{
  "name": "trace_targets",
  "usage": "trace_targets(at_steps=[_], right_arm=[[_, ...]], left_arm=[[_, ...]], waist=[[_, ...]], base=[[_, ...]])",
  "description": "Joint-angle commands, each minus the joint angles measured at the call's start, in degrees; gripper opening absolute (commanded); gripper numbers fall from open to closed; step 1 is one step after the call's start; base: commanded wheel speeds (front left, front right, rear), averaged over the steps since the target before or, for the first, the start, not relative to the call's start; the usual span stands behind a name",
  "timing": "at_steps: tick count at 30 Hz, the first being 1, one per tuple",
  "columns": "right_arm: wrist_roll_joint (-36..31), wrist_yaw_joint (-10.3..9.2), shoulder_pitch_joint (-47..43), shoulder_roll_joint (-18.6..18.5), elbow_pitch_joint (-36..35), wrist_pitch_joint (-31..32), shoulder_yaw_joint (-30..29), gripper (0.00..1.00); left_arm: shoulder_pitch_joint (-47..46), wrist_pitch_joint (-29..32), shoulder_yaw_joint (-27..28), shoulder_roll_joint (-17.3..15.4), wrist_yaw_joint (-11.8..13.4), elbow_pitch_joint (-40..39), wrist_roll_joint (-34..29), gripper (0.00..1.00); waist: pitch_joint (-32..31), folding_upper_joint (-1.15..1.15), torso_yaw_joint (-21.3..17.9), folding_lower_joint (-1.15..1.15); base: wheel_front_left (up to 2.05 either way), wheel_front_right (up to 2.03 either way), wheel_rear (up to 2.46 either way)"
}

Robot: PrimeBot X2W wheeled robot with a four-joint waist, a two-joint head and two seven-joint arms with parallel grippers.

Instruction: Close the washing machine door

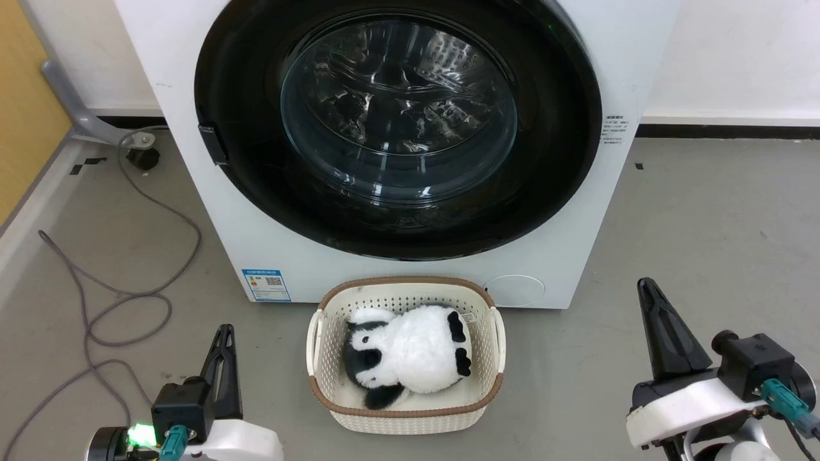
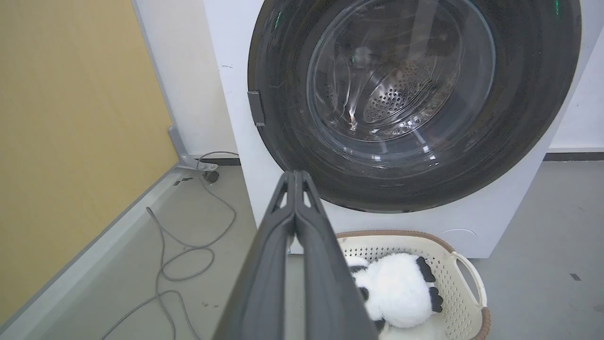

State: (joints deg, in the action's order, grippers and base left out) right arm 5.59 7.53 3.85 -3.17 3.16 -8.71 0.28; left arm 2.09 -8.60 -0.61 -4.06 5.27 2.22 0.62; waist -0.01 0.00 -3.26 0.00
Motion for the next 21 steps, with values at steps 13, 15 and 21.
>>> trace_targets(at_steps=[13, 15, 21], right_arm=[[-1.11, -0.02, -1.68, 0.15, -0.91, 1.81, -0.1, 0.0], [-1.27, -0.02, -1.76, 0.16, -0.98, 2.04, -0.1, 0.0], [-1.72, -0.03, -1.98, 0.17, -1.22, 2.75, -0.12, 0.0]], left_arm=[[-0.99, 1.73, 0.26, 0.4, -1.31, -0.62, -0.3, 0.0], [-1.03, 1.97, 0.27, 0.42, -1.45, -0.68, -0.31, 0.0], [-1.14, 2.67, 0.31, 0.5, -1.85, -0.84, -0.34, 0.0]], waist=[[0.0, 0.0, 0.63, 0.0], [0.0, 0.0, 0.72, 0.0], [0.0, 0.0, 0.99, 0.0]], base=[[0.0, 0.0, 0.0], [0.0, 0.0, 0.0], [0.0, 0.0, 0.0]])
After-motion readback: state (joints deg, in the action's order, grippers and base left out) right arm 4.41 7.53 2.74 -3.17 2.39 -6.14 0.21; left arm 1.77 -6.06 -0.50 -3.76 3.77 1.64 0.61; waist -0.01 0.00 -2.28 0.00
